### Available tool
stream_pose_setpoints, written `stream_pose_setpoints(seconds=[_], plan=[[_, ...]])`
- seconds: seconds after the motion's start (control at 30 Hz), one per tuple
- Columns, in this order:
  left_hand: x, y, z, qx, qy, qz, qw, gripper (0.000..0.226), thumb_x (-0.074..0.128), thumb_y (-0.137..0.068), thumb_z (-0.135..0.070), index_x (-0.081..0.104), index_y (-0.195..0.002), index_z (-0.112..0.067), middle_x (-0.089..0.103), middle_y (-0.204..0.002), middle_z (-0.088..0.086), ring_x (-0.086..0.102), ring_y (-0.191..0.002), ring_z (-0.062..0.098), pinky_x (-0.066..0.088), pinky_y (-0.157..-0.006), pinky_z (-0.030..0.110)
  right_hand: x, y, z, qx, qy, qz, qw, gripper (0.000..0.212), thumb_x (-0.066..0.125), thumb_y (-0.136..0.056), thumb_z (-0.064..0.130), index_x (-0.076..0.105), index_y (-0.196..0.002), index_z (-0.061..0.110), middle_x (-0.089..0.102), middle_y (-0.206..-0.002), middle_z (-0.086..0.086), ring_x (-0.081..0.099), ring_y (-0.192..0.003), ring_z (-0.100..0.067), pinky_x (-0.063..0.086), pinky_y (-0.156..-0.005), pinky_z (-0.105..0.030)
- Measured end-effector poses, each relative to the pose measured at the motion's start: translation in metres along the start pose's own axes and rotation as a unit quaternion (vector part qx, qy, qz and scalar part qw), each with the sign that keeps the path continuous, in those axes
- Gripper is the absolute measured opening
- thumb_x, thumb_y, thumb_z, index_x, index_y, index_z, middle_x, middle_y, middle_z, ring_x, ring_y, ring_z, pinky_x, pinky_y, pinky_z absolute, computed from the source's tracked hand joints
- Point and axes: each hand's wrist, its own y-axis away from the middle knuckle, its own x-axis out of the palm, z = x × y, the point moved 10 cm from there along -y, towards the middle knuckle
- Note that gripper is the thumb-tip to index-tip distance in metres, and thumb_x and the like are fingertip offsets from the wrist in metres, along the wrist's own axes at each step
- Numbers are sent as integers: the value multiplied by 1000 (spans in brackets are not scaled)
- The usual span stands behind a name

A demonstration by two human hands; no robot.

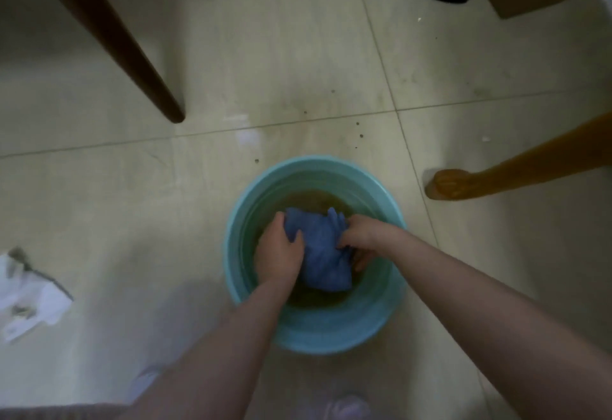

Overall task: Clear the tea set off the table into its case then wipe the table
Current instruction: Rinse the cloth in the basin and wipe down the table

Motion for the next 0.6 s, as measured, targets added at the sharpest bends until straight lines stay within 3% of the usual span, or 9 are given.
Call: stream_pose_setpoints(seconds=[0.07, 0.17, 0.27, 0.33, 0.4, 0.47, 0.53, 0.6], plan=[[6, -10, 10, 48, -62, -18, 997, 20, 61, -85, -22, 56, -103, -14, 65, -103, 13, 61, -96, 34, 50, -76, 42, 5, -18, -8, 28, 87, 35, 995, 42, 62, -92, 16, 52, -123, -11, 60, -85, -22, 57, -60, -27, 53, -58, -36], [17, -26, 12, 103, -172, -16, 980, 48, 63, -85, -32, 48, -128, -16, 58, -122, 12, 55, -112, 32, 49, -85, 43, -10, -22, -3, 33, 173, 22, 984, 45, 68, -90, 28, 55, -116, -6, 57, -75, -16, 57, -58, -24, 51, -45, -29], [20, -31, 9, 49, -191, 19, 980, 61, 63, -83, -40, 38, -135, -19, 50, -131, 12, 51, -119, 32, 47, -92, 43, -40, 11, 31, -29, 343, -108, 933, 20, 71, -86, 24, 63, -91, 6, 55, -75, -2, 61, -67, -22, 48, -54, -27], [23, -27, 10, 13, -198, 53, 979, 64, 64, -82, -42, 36, -135, -19, 50, -132, 13, 50, -121, 33, 46, -95, 44, -56, 32, 54, -70, 381, -206, 899, 9, 65, -86, 18, 63, -89, 10, 56, -77, 0, 65, -77, -22, 46, -66, -28], [22, -21, 15, 8, -222, 58, 973, 59, 60, -85, -37, 37, -134, -15, 52, -130, 16, 50, -119, 35, 45, -95, 42, -63, 37, 60, -85, 374, -263, 885, 18, 58, -88, 15, 63, -105, 10, 64, -97, -5, 65, -97, -26, 46, -74, -31], [18, -19, 17, 30, -253, 47, 966, 47, 55, -88, -29, 40, -129, -11, 57, -126, 17, 52, -115, 36, 45, -92, 40, -58, 28, 52, -84, 318, -300, 895, 25, 53, -92, 15, 62, -115, 10, 64, -116, -10, 61, -109, -29, 47, -83, -34], [17, -15, 15, 42, -261, 43, 963, 36, 50, -91, -22, 43, -124, -8, 60, -122, 17, 55, -112, 36, 45, -89, 39, -39, 14, 33, -83, 216, -339, 912, 27, 49, -97, 23, 62, -117, 11, 62, -119, -13, 59, -112, -31, 48, -91, -37], [11, -13, 11, 35, -214, 45, 975, 28, 47, -94, -17, 45, -120, -7, 61, -119, 18, 59, -108, 36, 46, -85, 39, -2, -1, 16, -84, 143, -346, 924, 42, 44, -99, 38, 51, -133, 15, 48, -136, -15, 46, -126, -33, 41, -102, -41]])
